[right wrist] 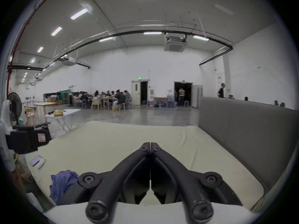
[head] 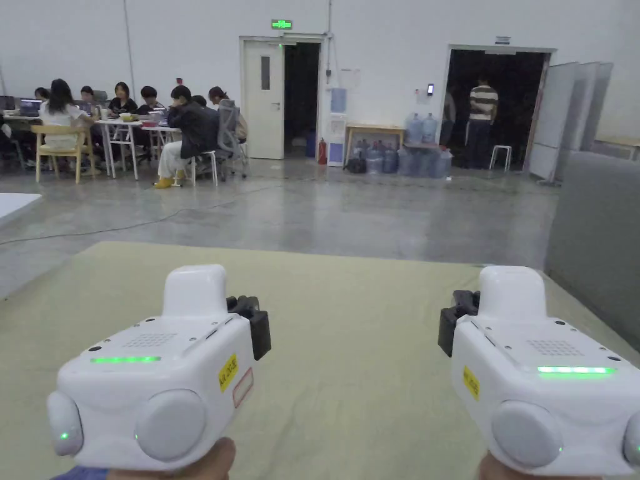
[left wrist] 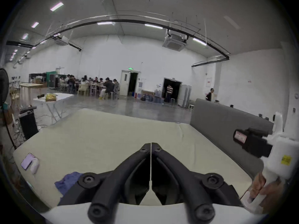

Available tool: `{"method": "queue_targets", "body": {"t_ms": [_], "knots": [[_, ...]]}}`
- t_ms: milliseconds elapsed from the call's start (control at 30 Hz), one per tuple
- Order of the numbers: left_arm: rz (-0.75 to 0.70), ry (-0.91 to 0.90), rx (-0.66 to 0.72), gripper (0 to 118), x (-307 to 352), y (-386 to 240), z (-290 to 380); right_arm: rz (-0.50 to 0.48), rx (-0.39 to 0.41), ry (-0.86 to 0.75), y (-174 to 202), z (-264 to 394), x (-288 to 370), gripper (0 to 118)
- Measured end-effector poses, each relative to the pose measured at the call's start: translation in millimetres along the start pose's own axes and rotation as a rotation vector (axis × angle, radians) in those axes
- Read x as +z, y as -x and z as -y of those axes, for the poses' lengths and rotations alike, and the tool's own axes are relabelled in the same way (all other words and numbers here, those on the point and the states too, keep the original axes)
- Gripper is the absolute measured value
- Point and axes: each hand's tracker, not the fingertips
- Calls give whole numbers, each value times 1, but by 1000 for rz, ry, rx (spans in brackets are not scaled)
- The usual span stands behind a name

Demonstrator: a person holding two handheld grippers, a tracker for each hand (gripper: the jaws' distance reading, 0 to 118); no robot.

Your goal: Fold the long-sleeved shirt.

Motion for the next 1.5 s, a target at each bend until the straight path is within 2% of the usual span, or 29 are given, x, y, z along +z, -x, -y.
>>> {"method": "queue_targets", "body": {"t_ms": [67, 167, 300, 367, 500, 533, 567, 600, 633, 800, 900, 1000, 1067, 1100, 1133, 1167, 1233, 1267, 1333, 1500], "knots": [[-103, -23, -16, 0, 19, 30, -6, -99, 10, 16, 45, 1, -10, 0], [-266, -37, -31, 0, 56, 90, -17, -333, -6, 38, 131, 2, -16, 0], [-487, -37, -20, 0, 110, 159, -25, -650, -101, 96, 229, 4, -7, 0], [-544, -18, -34, 0, 125, 180, -23, -736, -113, 112, 257, 7, -4, 0], [-505, 53, -24, 0, 119, 204, -10, -750, -55, 108, 267, 19, -4, 0], [-484, 66, -9, 15, 110, 209, -3, -747, -43, 119, 264, 23, -8, 0], [-458, 89, 19, 63, 99, 215, 6, -738, -30, 140, 259, 28, -12, 0], [-434, 124, 53, 102, 87, 223, 15, -722, -19, 161, 254, 33, -17, 0], [-409, 204, 88, 118, 71, 231, 27, -698, -11, 183, 246, 36, -22, 0], [-341, 398, 107, 118, -2, 246, 93, -589, 23, 268, 209, 65, -50, 0], [-277, 533, 196, 118, -52, 258, 133, -549, 20, 309, 192, 78, -58, 0], [-316, 688, 269, 117, -96, 268, 172, -527, 2, 340, 175, 86, -63, 0], [-353, 859, 244, 115, -121, 274, 198, -507, 4, 349, 167, 91, -63, 0], [-392, 934, 230, 106, -130, 274, 208, -498, 7, 353, 163, 92, -64, 0], [-402, 930, 196, 77, -133, 273, 213, -494, 7, 359, 159, 93, -65, 0], [-425, 903, 176, 36, -133, 272, 213, -489, 6, 364, 155, 94, -64, 0], [-401, 827, 203, 29, -118, 261, 191, -476, -6, 372, 145, 95, -64, 0], [-342, 781, 256, 23, -113, 258, 176, -470, -18, 373, 140, 94, -63, 0], [-251, 712, 310, 21, -107, 252, 138, -458, -63, 380, 128, 91, -61, 0], [-123, 512, 153, 20, -86, 161, -5, -419, -144, 326, 84, 66, -46, 0]]}}
